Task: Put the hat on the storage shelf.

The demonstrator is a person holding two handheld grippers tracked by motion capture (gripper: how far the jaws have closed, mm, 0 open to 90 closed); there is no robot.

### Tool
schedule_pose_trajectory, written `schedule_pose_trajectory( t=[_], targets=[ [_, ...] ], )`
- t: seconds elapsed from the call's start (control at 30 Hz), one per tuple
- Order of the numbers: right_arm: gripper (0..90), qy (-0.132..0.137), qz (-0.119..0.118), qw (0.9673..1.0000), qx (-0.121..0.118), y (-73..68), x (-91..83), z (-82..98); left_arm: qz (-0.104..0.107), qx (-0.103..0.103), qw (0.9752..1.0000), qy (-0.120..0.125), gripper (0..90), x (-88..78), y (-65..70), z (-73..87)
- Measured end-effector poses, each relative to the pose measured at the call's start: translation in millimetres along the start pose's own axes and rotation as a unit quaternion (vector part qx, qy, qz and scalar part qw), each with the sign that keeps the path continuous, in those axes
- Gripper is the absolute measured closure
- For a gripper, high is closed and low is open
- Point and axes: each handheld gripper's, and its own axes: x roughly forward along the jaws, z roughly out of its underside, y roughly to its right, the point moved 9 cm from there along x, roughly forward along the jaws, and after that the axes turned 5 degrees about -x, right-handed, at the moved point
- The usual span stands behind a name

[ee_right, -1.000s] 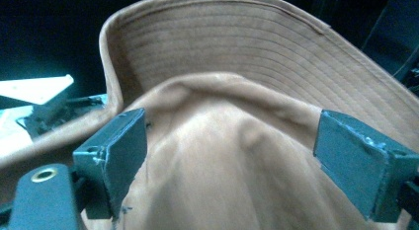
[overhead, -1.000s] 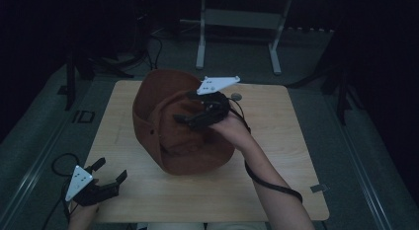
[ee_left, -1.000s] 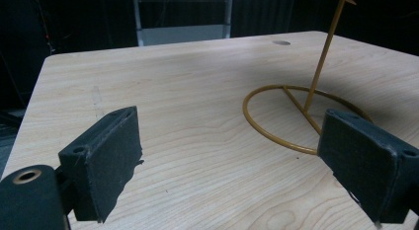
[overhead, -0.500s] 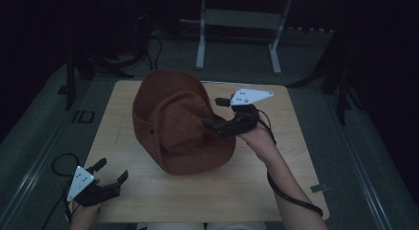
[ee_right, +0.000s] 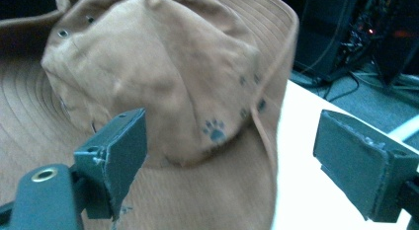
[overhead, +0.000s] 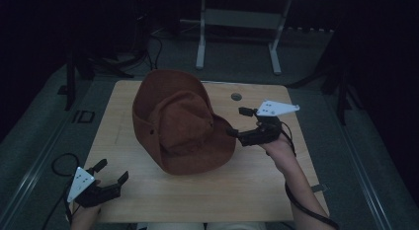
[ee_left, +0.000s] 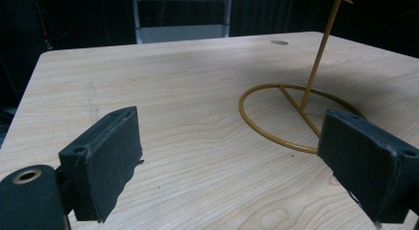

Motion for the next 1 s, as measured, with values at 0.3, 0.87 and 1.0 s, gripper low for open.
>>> schedule_pose_trajectory(
  t=[0.3,0.87,1.0],
  targets=[
    [13.4,-0.015,0.034,0.9990,0.023,19.4,-24.1,42.9,0.005,0.001,1.0000,-0.008,10.5,3.2,1.8,3.1],
    [13.6,-0.066,0.082,0.9916,0.076,40.4,-43.7,150.0,0.006,0.003,0.9999,-0.015,10.5,4.5,1.4,5.7],
    [13.6,-0.075,0.092,0.9888,0.090,42.8,-48.7,170.1,0.005,0.003,0.9999,-0.014,10.5,4.7,1.2,5.6]
  ],
)
